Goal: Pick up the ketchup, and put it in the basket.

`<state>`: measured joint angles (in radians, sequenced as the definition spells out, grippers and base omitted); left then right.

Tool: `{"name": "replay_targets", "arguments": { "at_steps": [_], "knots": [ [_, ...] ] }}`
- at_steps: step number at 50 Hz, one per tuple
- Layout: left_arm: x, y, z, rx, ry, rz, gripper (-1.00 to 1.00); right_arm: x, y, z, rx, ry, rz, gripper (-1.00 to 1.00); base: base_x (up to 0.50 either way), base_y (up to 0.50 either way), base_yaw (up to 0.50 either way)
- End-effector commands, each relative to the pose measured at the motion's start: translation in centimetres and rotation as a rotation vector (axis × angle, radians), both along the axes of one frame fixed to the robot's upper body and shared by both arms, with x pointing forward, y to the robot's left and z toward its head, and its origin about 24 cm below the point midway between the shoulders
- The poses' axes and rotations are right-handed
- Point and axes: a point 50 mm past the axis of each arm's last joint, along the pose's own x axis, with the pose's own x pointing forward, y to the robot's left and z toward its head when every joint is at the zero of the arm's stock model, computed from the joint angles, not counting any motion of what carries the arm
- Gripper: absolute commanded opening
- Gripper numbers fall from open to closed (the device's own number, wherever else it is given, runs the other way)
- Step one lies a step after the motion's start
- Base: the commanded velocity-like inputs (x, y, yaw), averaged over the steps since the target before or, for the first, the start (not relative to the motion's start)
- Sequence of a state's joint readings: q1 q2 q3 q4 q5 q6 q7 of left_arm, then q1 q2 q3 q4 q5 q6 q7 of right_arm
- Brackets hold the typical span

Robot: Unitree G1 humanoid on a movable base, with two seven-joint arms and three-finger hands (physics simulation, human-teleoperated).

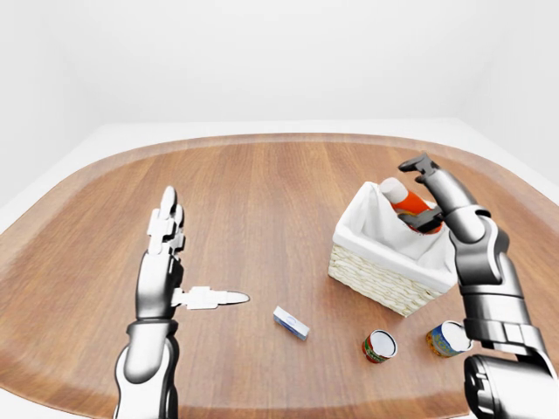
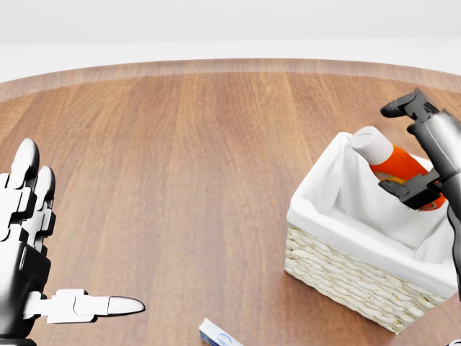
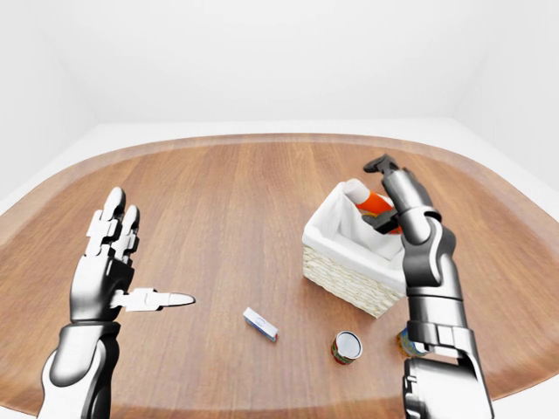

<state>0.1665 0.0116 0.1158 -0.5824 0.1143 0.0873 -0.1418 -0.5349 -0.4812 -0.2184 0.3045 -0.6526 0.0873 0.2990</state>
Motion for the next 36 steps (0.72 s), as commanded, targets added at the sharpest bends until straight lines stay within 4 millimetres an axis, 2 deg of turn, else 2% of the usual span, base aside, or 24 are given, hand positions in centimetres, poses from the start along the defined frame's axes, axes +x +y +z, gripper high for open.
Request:
{"name": "replay_targets", "arguments": {
  "at_steps": [1,27,32,36],
  "knots": [
    [0.0,0.0,0.0,0.001,0.000,0.000,1.00,-0.1,0.0,0.5,-0.002,-0.003,0.012,1.00,0.00,0.00,0.00],
    [0.0,0.1,0.1,0.004,-0.003,-0.001,1.00,-0.1,0.0,0.6,-0.018,0.004,0.013,1.00,0.00,0.00,0.00],
    [0.0,0.1,0.1,0.004,-0.003,0.000,1.00,-0.3,0.2,1.2,-0.026,-0.015,0.027,1.00,0.00,0.00,0.00],
    [0.0,0.1,0.0,0.002,0.002,0.001,1.00,-1.1,1.2,3.4,-0.069,-0.070,0.081,1.00,0.00,0.00,0.00]
  ]
}}
